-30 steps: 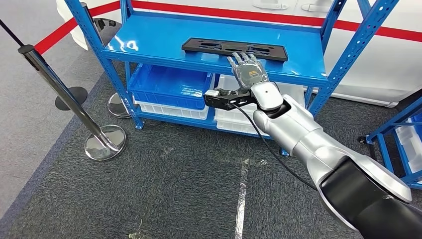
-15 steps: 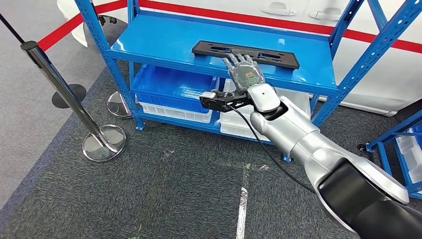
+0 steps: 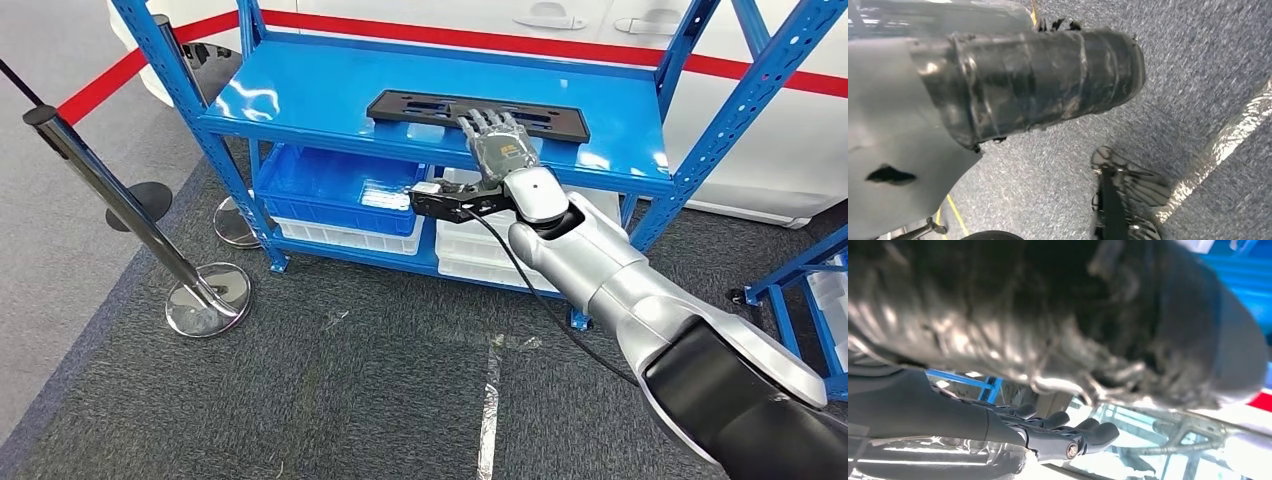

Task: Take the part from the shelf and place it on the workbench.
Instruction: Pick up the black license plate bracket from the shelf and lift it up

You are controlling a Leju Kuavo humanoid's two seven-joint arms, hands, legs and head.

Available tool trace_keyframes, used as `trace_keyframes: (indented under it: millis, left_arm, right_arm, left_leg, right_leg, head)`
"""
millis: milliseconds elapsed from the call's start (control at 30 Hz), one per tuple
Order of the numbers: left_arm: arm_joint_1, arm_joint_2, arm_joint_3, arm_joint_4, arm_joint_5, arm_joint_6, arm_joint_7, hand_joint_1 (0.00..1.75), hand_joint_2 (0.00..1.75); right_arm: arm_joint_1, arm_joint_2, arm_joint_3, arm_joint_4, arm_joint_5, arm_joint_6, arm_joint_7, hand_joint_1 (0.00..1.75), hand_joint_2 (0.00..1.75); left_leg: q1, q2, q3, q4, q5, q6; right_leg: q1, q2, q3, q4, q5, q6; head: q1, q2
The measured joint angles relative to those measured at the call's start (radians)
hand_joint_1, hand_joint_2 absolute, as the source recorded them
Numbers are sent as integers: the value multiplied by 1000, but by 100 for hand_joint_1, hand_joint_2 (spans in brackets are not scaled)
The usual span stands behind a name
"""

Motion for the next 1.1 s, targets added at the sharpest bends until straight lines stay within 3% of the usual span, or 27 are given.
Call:
trace_keyframes:
  millis: [67, 133, 167, 267, 333, 433, 467, 500, 533, 600, 633, 667, 733, 833, 900, 967, 1000, 1033, 1100]
  left_arm:
    - [2, 0, 0, 0, 0, -1, 0, 0, 0]
    - [2, 0, 0, 0, 1, -2, 0, 0, 0]
    - [1, 0, 0, 0, 1, -2, 0, 0, 0]
    - [-1, 0, 0, 0, 1, -3, 0, 0, 0]
    - [1, -1, 0, 0, 2, -2, 0, 0, 0]
    - [0, 0, 0, 0, 3, 0, 0, 0, 0]
    - [0, 0, 0, 0, 4, 1, 0, 0, 0]
    - [0, 0, 0, 0, 4, 2, 0, 0, 0]
    - [1, 0, 0, 0, 4, 2, 1, 0, 0]
    - [3, -1, 0, 0, 5, 3, 1, 0, 0]
    - [2, -2, 0, 0, 5, 3, 1, 0, 0]
    - [1, -2, 0, 0, 5, 3, 1, 0, 0]
    - [-1, -3, 0, 0, 5, 4, 1, 0, 0]
    - [0, -2, 0, 0, 4, 4, -2, 0, 0]
    - [-1, -2, 0, 0, 4, 4, -4, 0, 0]
    - [-1, -1, 0, 0, 4, 4, -6, 0, 0]
    - [0, 0, 0, 0, 4, 4, -7, 0, 0]
    - [1, 0, 0, 0, 4, 4, -7, 0, 0]
    - [4, 0, 0, 0, 4, 4, -8, 0, 0]
  right_arm:
    - [2, 0, 0, 0, 3, 2, -4, 0, 0]
    - [1, 0, 0, 0, 6, 3, -7, 0, 0]
    - [0, 0, 0, -1, 7, 3, -8, 0, 0]
    - [1, 0, 0, -4, 8, 4, -11, 0, 0]
    - [0, 0, 0, -5, 5, 9, -13, 0, 0]
    - [1, 0, 0, -6, -3, 32, -14, 0, 0]
    - [3, 0, 0, -6, -6, 39, -15, 0, 0]
    - [6, 0, 0, -6, -7, 43, -15, 0, 0]
    - [7, 0, 0, -6, -9, 45, -15, 0, 44]
    - [6, 0, 0, -6, -10, 46, -15, 0, 131]
    - [5, 0, 0, -6, -10, 46, -15, 0, 175]
    - [3, 0, 0, -6, -10, 45, -15, 0, 175]
    - [0, 0, 0, -6, -10, 44, -15, 0, 175]
    - [-1, 0, 0, -8, -10, 45, -14, 0, 175]
    - [-3, 0, 0, -8, -10, 46, -12, 0, 175]
    - [-1, 0, 0, -8, -10, 51, -11, 0, 175]
    - [3, 0, 0, -8, -10, 53, -11, 0, 175]
    - [5, -1, 0, -7, -12, 55, -10, 0, 175]
    - [7, -2, 0, -6, -15, 57, -7, 0, 175]
  left_leg:
    - [4, 1, 25, -96, 81, -2]
    - [3, 1, 72, -206, 130, 1]
    - [1, 0, 85, -235, 133, 6]
    - [0, -2, 93, -246, 119, 25]
    - [2, -2, 102, -251, 116, 36]
    - [1, -2, 116, -254, 106, 50]
    - [0, -3, 120, -254, 102, 53]
    - [-2, -4, 125, -254, 98, 55]
    - [-3, -6, 132, -254, 93, 55]
    - [-5, -8, 149, -254, 82, 53]
    - [-7, -9, 154, -254, 76, 51]
    - [-8, -10, 156, -255, 73, 48]
    - [-8, -10, 156, -258, 69, 38]
    - [-8, -4, 150, -238, 51, 23]
    - [-7, -1, 99, -137, 7, 15]
    - [-5, -1, 22, -12, -26, 8]
    - [-4, -1, -2, 14, -18, 6]
    - [-3, -1, -8, 2, 10, 5]
    - [-1, 0, 31, -115, 96, 6]
  right_leg:
    - [-2, 1, 14, 8, -16, 5]
    - [0, 2, 23, 17, -33, 15]
    - [2, 2, 23, 20, -38, 20]
    - [5, 2, 19, 22, -45, 31]
    - [4, 0, 2, 61, -69, 40]
    - [2, -4, -98, 251, -139, 48]
    - [2, -5, -132, 301, -146, 48]
    - [3, -5, -151, 317, -133, 46]
    - [4, -5, -151, 294, -102, 41]
    - [10, -4, -107, 167, -15, 25]
    - [14, -4, -81, 106, 14, 18]
    - [18, -4, -61, 61, 25, 12]
    - [23, -4, -44, 30, 17, 7]
    - [11, -5, -24, 7, 14, 2]
    - [6, -5, -11, -2, 11, -2]
    - [5, -4, -3, -1, 3, -5]
    - [5, -3, 1, 1, -2, -5]
    - [5, -2, 7, 3, -8, -4]
    - [4, 0, 23, 9, -25, 1]
  head:
    - [0, 0]
    - [-2, 0]
    - [-2, 0]
    - [0, 0]
    - [4, 0]
    - [6, 0]
    - [6, 0]
    - [6, 0]
    - [6, 0]
    - [6, 0]
    - [5, 0]
    - [5, 0]
    - [5, 0]
    - [8, 0]
    - [8, 0]
    - [7, 0]
    - [8, 0]
    - [8, 0]
    - [8, 0]
